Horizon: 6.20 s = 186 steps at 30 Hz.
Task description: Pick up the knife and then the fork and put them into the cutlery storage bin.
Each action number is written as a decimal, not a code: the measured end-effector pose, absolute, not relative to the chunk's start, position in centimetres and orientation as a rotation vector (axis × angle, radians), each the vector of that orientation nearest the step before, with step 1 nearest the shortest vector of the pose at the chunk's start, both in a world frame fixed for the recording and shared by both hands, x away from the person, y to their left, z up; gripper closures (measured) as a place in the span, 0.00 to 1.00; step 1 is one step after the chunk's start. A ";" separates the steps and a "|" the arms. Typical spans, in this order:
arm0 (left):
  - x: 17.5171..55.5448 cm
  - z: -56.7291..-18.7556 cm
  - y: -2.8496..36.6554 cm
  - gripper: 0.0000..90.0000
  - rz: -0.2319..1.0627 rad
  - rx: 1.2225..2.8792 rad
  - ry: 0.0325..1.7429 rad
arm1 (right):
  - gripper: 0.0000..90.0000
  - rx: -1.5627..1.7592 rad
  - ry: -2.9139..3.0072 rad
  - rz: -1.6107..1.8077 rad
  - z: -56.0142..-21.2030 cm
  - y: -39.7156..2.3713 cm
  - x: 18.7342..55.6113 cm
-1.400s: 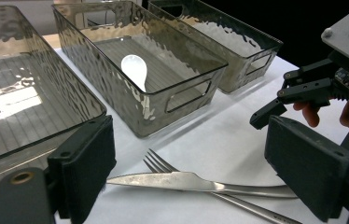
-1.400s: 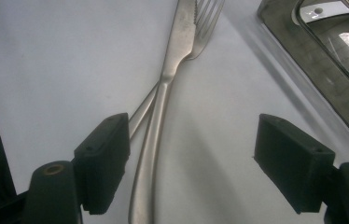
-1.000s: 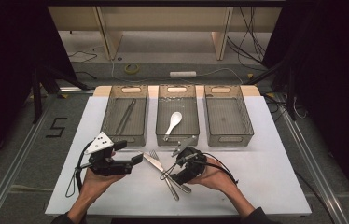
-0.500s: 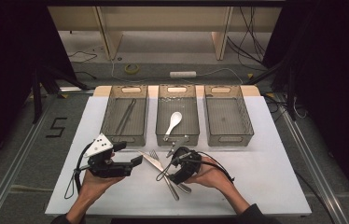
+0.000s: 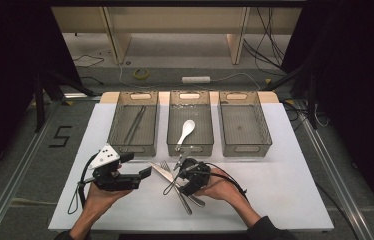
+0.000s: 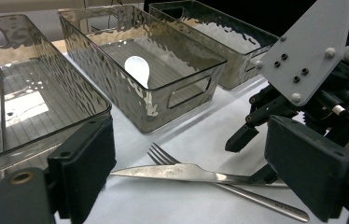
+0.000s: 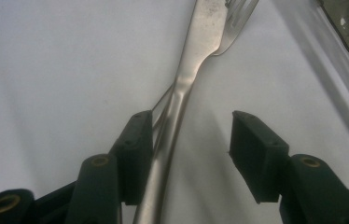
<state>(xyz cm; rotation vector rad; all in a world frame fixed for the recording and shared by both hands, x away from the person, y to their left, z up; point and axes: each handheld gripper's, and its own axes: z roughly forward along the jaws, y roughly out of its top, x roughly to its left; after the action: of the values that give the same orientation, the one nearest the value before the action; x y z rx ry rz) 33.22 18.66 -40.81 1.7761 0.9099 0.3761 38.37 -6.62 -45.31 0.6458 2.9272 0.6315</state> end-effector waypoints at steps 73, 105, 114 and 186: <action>32.9 -40.7 19.0 0.18 0.371 1.744 0.914 | 0.91 0.700 2.934 0.772 -43.3 -9.3 40.0; 32.9 -40.8 19.0 0.18 0.361 1.739 0.920 | 0.91 0.997 2.645 1.131 -37.5 -19.0 43.0; 32.8 -40.8 19.0 0.18 0.360 1.730 0.917 | 0.91 1.107 2.549 1.120 -36.2 -21.7 45.3; 32.6 -40.7 18.9 0.18 0.362 1.733 0.902 | 0.59 1.695 2.271 0.871 -40.5 -24.4 53.9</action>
<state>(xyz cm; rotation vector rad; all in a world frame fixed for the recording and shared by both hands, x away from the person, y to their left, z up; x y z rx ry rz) 32.63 18.90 -40.67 1.7327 0.9016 0.3620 53.86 -24.40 -40.49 1.6950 2.2705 0.8705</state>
